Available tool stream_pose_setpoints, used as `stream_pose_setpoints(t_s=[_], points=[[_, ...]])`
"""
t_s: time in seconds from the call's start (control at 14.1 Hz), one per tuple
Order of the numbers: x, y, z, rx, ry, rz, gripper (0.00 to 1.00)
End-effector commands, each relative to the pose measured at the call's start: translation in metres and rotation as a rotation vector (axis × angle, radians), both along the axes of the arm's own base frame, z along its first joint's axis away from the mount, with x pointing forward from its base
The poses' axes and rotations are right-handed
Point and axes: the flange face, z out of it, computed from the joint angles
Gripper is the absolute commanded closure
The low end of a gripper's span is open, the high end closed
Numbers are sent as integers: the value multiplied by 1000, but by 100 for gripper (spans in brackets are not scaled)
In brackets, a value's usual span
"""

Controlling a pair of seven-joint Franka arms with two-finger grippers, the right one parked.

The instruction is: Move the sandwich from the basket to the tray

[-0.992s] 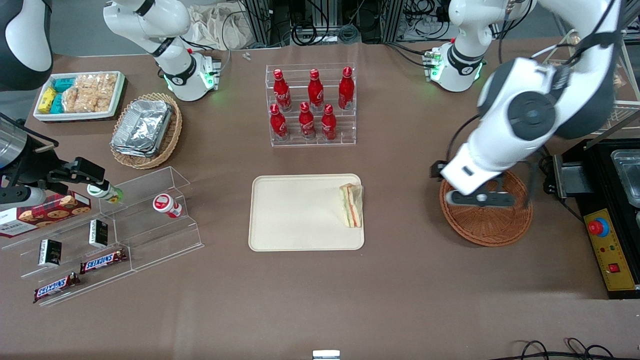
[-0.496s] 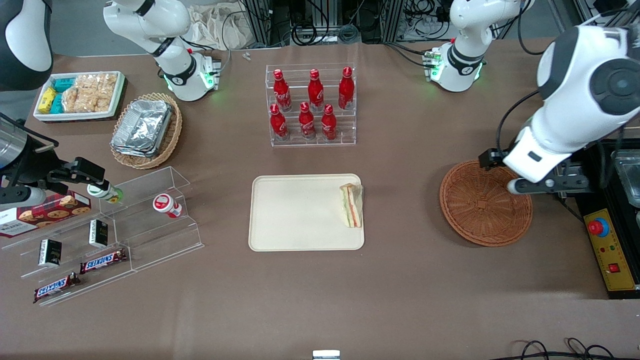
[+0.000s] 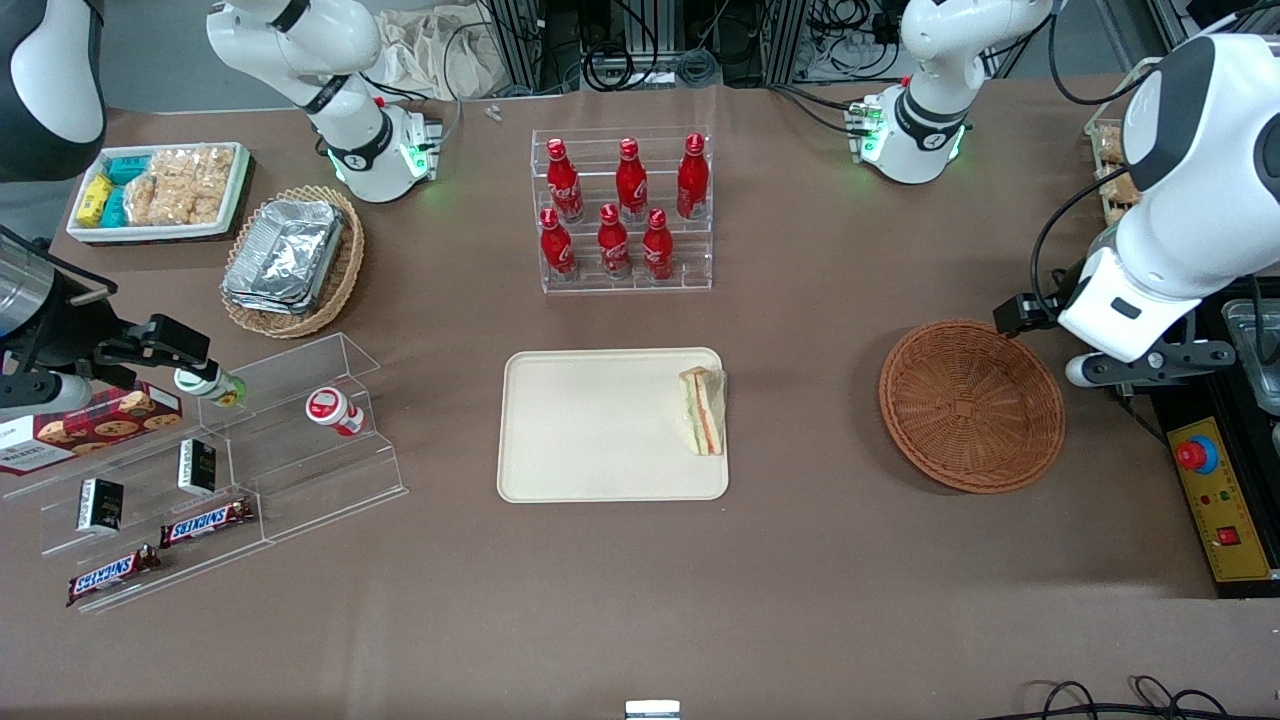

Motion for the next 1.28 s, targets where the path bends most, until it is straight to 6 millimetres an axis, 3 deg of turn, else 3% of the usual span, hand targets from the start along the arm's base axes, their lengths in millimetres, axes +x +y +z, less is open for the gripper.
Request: stream_pose_setpoints(t_s=[0.0, 0.57, 1.2], points=[[-3, 6, 11, 5, 1, 0, 0], [-4, 41, 23, 5, -24, 27, 0], [-3, 48, 42, -56, -58, 73, 0]])
